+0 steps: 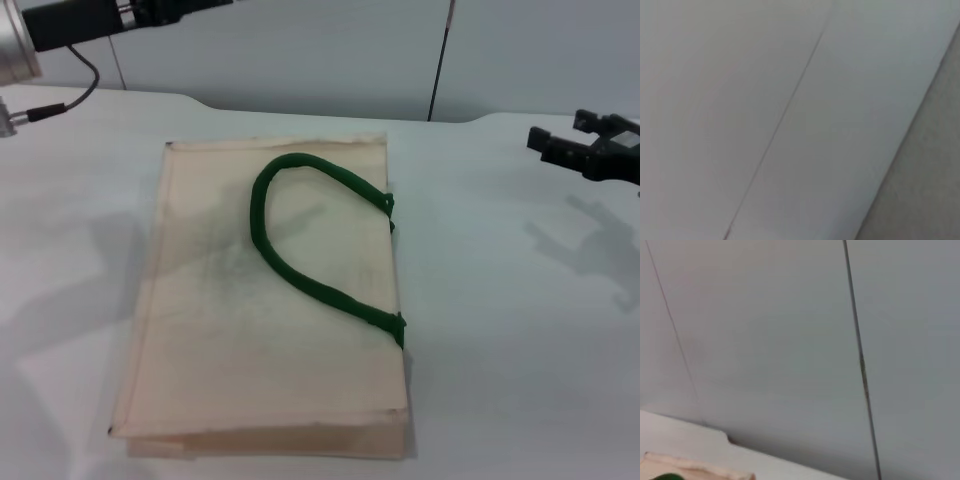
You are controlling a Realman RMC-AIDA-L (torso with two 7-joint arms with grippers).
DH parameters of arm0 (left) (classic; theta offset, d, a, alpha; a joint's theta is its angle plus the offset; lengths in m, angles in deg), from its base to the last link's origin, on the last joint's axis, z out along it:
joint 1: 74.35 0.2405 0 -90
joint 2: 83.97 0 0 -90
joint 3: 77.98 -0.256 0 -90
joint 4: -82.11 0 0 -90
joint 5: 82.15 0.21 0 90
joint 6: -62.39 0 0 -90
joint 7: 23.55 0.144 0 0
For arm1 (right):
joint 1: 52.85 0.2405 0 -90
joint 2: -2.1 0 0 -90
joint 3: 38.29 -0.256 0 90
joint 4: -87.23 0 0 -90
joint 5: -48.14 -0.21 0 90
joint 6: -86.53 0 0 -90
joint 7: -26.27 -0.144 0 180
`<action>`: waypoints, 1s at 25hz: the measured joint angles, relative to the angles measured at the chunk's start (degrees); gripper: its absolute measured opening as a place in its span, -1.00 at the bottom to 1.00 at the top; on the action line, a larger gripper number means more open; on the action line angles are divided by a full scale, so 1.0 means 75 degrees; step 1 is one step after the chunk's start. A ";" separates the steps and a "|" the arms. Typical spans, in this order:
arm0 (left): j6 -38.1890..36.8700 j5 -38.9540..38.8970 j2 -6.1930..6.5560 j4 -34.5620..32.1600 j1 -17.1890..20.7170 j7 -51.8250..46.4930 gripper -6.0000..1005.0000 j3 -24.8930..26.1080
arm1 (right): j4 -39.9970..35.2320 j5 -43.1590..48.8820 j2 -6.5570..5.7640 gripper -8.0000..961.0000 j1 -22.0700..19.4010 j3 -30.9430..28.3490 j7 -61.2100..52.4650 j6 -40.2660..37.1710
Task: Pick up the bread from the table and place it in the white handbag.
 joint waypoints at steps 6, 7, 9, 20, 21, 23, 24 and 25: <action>0.0671 -0.1494 -0.0718 -0.0179 0.0390 0.0727 0.29 -0.0015 | 0.0648 -0.1339 0.0033 0.86 -0.0387 -0.0992 0.1813 0.0509; 0.0771 -0.1625 -0.0857 -0.0199 0.0449 0.1116 0.41 -0.0014 | 0.0796 -0.1663 0.0034 0.86 -0.0488 -0.1053 0.2171 0.0562; 0.0983 -0.1778 -0.1035 -0.0275 0.0549 0.2067 0.66 0.0007 | 0.1053 -0.2424 0.0038 0.86 -0.0681 -0.1119 0.3049 0.0611; 0.2685 -0.3247 -0.1092 -0.1493 0.1402 0.5055 0.63 0.0056 | 0.2563 -0.4927 0.0079 0.86 -0.0995 -0.1586 0.6311 0.0601; 0.2846 -0.3408 -0.1094 -0.1643 0.1457 0.5335 0.63 0.0059 | 0.2588 -0.4929 0.0089 0.86 -0.1033 -0.1655 0.6382 0.0603; 0.2943 -0.3674 -0.1096 -0.1851 0.1518 0.5704 0.63 0.0062 | 0.2669 -0.4932 0.0101 0.86 -0.1083 -0.1860 0.6433 0.0623; 0.2954 -0.3792 -0.1097 -0.1924 0.1547 0.5857 0.63 0.0062 | 0.2710 -0.4933 0.0102 0.86 -0.1089 -0.1969 0.6438 0.0625; 0.2937 -0.3889 -0.1097 -0.1959 0.1559 0.5971 0.63 0.0064 | 0.2757 -0.4934 0.0102 0.86 -0.1081 -0.2081 0.6439 0.0623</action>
